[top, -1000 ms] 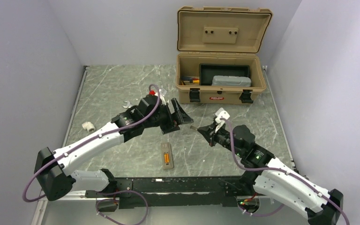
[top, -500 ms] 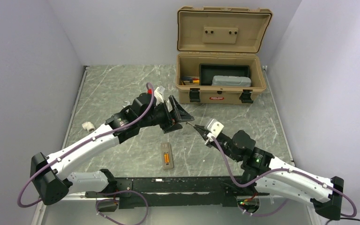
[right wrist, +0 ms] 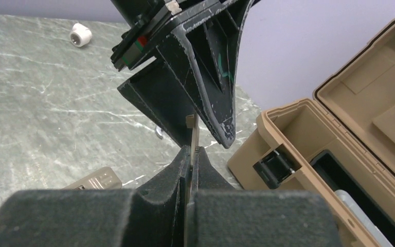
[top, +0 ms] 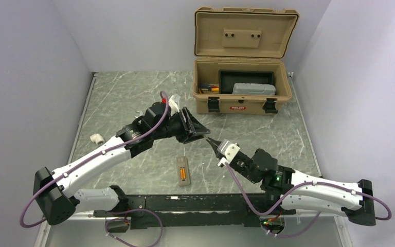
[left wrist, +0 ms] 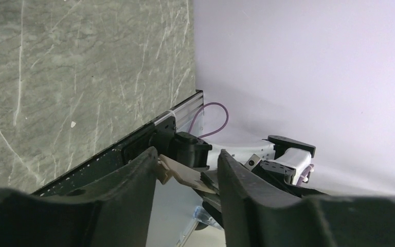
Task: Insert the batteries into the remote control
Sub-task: Adjust the battery cover.
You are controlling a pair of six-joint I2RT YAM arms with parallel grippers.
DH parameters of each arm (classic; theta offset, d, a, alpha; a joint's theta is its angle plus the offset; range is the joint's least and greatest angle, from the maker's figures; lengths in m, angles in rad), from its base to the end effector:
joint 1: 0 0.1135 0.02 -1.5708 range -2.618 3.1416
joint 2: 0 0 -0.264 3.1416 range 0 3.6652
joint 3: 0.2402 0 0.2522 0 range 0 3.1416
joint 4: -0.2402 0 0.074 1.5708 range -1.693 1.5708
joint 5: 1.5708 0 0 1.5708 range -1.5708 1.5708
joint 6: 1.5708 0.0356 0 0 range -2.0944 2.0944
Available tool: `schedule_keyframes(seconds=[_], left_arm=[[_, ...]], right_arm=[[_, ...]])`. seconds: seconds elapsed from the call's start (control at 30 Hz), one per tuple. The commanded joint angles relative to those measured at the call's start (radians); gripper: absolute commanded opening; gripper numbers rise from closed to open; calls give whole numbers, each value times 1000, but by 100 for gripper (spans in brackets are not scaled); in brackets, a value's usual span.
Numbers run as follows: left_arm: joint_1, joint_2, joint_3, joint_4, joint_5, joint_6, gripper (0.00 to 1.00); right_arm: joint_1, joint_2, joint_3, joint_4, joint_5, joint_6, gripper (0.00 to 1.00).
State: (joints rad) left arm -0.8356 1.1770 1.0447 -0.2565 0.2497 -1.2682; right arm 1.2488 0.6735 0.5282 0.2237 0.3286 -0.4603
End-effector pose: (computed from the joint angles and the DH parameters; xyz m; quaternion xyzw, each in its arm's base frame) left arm 0.1745 -0.2060 0.3433 -0.1091 0.8196 -0.5314 0.1844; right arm 0.0654 0.1596 0.3105 -0.4263 0.5303 0.1757 0.7115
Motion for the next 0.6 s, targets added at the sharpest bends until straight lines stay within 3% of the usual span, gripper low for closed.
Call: schedule_keyframes(seconds=[0.0,0.23,0.43,0.57], left_arm=[[-4,-4,-4,69,24,-34,46],[-4,1,-6,76,33,-42,29],[-4,2,2,63,31,-40,21],[-4,4,1,69,33,-46,17]], right_arm=[[40,24,42,73,45,-49,0],[78,64,47,68,99,-104,0],[100,72,53,37,117,-146,1],[104,59,57,25,74,-138,10]])
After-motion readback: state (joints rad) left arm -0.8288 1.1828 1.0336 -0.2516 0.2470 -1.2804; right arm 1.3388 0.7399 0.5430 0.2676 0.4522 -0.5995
